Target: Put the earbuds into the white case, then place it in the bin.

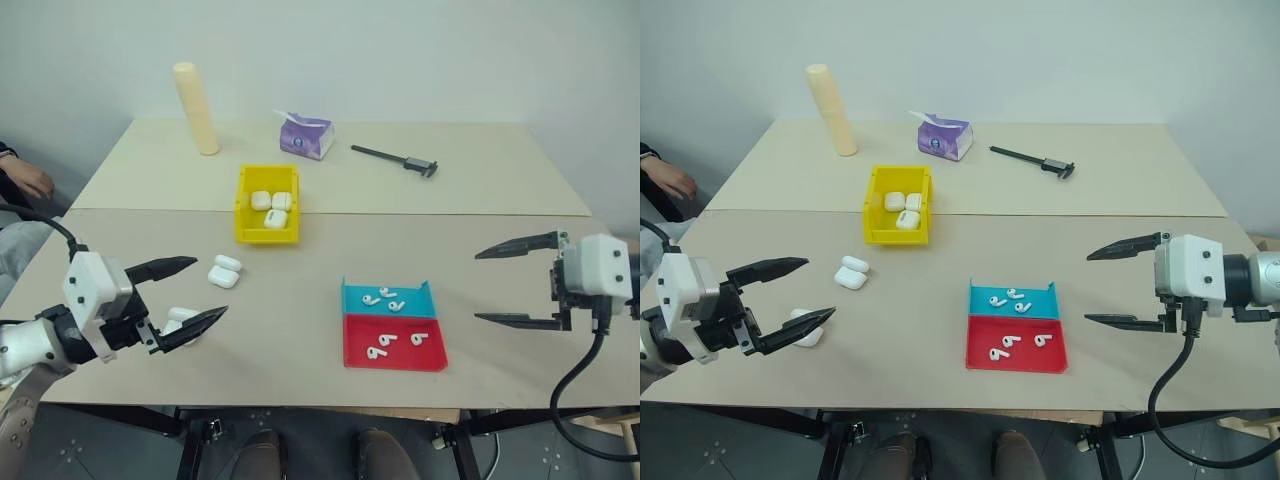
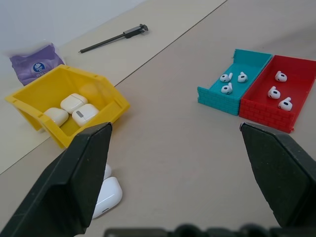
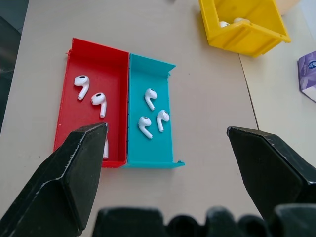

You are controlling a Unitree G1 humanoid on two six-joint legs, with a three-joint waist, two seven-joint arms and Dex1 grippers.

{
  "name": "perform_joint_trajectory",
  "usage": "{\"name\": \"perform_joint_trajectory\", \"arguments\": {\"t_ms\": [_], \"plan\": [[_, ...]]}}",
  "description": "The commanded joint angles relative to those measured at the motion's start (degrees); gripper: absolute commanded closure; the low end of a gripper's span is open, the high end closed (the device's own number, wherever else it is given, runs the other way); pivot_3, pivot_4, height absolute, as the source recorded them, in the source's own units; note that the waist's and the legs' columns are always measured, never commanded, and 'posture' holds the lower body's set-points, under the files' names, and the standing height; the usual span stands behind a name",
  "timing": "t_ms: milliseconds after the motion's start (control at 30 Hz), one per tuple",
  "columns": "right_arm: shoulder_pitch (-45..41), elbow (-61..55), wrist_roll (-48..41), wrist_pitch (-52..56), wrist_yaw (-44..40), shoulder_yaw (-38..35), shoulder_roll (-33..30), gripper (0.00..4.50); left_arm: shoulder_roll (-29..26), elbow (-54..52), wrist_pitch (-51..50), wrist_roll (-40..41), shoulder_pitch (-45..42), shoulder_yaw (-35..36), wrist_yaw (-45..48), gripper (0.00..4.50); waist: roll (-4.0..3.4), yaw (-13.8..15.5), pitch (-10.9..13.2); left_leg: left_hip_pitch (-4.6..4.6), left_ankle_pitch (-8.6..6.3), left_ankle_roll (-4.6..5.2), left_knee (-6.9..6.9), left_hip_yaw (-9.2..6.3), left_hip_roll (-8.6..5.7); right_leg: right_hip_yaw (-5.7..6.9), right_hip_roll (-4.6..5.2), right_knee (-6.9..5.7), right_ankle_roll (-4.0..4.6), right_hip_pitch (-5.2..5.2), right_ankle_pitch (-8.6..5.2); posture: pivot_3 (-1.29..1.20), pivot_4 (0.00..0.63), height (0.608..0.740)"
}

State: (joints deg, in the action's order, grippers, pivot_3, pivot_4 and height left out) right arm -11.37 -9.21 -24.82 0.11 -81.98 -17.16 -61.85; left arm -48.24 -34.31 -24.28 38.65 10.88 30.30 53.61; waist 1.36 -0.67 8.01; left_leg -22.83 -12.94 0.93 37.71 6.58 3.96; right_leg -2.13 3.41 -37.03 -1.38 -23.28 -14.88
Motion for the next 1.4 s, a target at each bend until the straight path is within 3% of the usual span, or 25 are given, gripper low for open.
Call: {"name": "perform_joint_trajectory", "arguments": {"t_ms": [33, 233, 467, 567, 733, 800, 933, 1033, 1067, 1233, 1400], "plan": [[-0.1, -0.7, -0.3, -1.0, 0.2, -1.5, -0.9, 0.01, -1.1, -2.1, -0.5, 0.5, -0.4, 1.5, -1.0, 0.0, 0.0, 0.0, 0.0, 0.0, 0.0, 0.0, 0.0, 0.0, 0.0, 0.0, 0.0, 0.0, 0.0, 0.0, 0.0, 0.0, 0.15, 0.74], [-0.3, -0.4, 0.4, -0.9, 0.7, -0.4, -0.9, 0.01, -1.6, -5.9, -5.1, 0.6, 0.5, 1.7, -5.6, 0.0, 0.0, 0.0, 0.0, 0.0, 0.0, -0.01, 0.0, -0.02, 0.0, -0.01, 0.0, 0.0, 0.0, 0.0, 0.0, 0.0, 0.15, 0.74], [-0.9, 0.6, 1.4, -1.4, 1.6, 0.6, -0.3, 0.01, -2.7, -13.1, -18.1, 3.8, 0.2, 3.0, -17.5, 0.0, 0.01, 0.0, 0.0, 0.0, 0.0, 0.0, 0.0, -0.1, 0.0, -0.03, 0.0, 0.0, 0.0, 0.0, 0.0, 0.0, 0.15, 0.74], [-1.9, 1.2, 3.0, -1.4, 3.0, 1.7, -0.3, 0.01, -6.7, -13.4, -33.4, 8.6, -4.5, 2.8, -26.8, 0.0, 0.02, 0.0, 0.0, 0.04, 0.0, -0.01, 0.0, -0.11, 0.01, -0.03, -0.01, -0.02, 0.0, 0.01, 0.0, 0.0, 0.15, 0.74], [-0.1, -0.4, 2.8, 0.1, 3.6, 1.9, -0.6, 0.01, -2.6, -12.1, -62.5, 19.7, -20.5, -0.1, -43.6, 0.0, 0.17, 0.3, 0.1, 0.11, 0.0, 0.0, -0.01, -0.15, -0.04, -0.05, 0.0, -0.01, -0.07, 0.11, -0.02, 0.0, 0.15, 0.74], [0.0, -0.5, 3.8, 0.6, 4.6, 2.9, -0.4, 0.01, -3.8, -7.7, -67.6, 25.8, -23.5, -2.0, -51.0, 0.0, 0.2, 0.3, 0.1, 0.1, -0.01, -0.01, -0.01, -0.17, -0.05, -0.06, -0.02, -0.02, -0.09, 0.14, -0.04, 0.0, 0.15, 0.74], [0.7, -1.2, 5.0, 0.6, 5.7, 4.5, -0.3, 0.01, -9.6, 2.9, -68.2, 41.4, -26.5, -4.7, -66.5, 0.0, 0.31, -0.1, 0.2, 0.1, -0.01, -0.02, -0.05, -0.23, -0.02, -0.15, -0.02, -0.08, -0.08, 0.03, -0.03, 0.0, 0.15, 0.74], [1.4, -1.8, 4.7, 1.3, 5.9, 4.8, -0.4, 0.01, -24.5, 10.4, -55.7, 66.4, -21.3, -11.9, -81.0, 0.0, 0.45, -0.2, 0.3, 0.14, -0.01, -0.03, -0.11, -0.22, 0.02, -0.19, 0.02, -0.07, -0.03, 0.01, -0.02, 0.0, 0.15, 0.74], [1.7, -2.1, 4.7, 1.6, 6.1, 5.1, -0.2, 0.01, -28.6, 11.7, -52.4, 71.4, -19.8, -14.4, -82.9, 0.0, 0.45, -0.1, 0.3, 0.21, -0.02, -0.07, -0.16, -0.21, 0.09, -0.23, 0.1, -0.11, -0.03, 0.02, -0.03, 0.0, 0.15, 0.74], [3.5, -3.5, 4.8, 2.6, 7.1, 5.8, 0.5, 0.01, -38.4, 10.8, -45.3, 74.4, -18.7, -23.4, -82.3, 0.0, 0.42, 0.6, 0.3, 0.48, 0.01, -0.14, -0.48, 0.02, -0.21, -0.17, 0.45, -0.07, 0.03, 0.11, -0.08, 0.0, 0.15, 0.74], [5.8, -4.9, 5.1, 3.6, 8.5, 5.5, 0.6, 0.01, -37.4, 13.8, -44.2, 74.4, -26.2, -33.7, -82.7, 0.0, 0.44, 1.3, 0.3, 0.44, 0.04, -0.19, -0.47, 0.1, -0.21, -0.21, 0.18, 0.0, 0.08, 0.09, -0.1, 0.0, 0.15, 0.74]]}}
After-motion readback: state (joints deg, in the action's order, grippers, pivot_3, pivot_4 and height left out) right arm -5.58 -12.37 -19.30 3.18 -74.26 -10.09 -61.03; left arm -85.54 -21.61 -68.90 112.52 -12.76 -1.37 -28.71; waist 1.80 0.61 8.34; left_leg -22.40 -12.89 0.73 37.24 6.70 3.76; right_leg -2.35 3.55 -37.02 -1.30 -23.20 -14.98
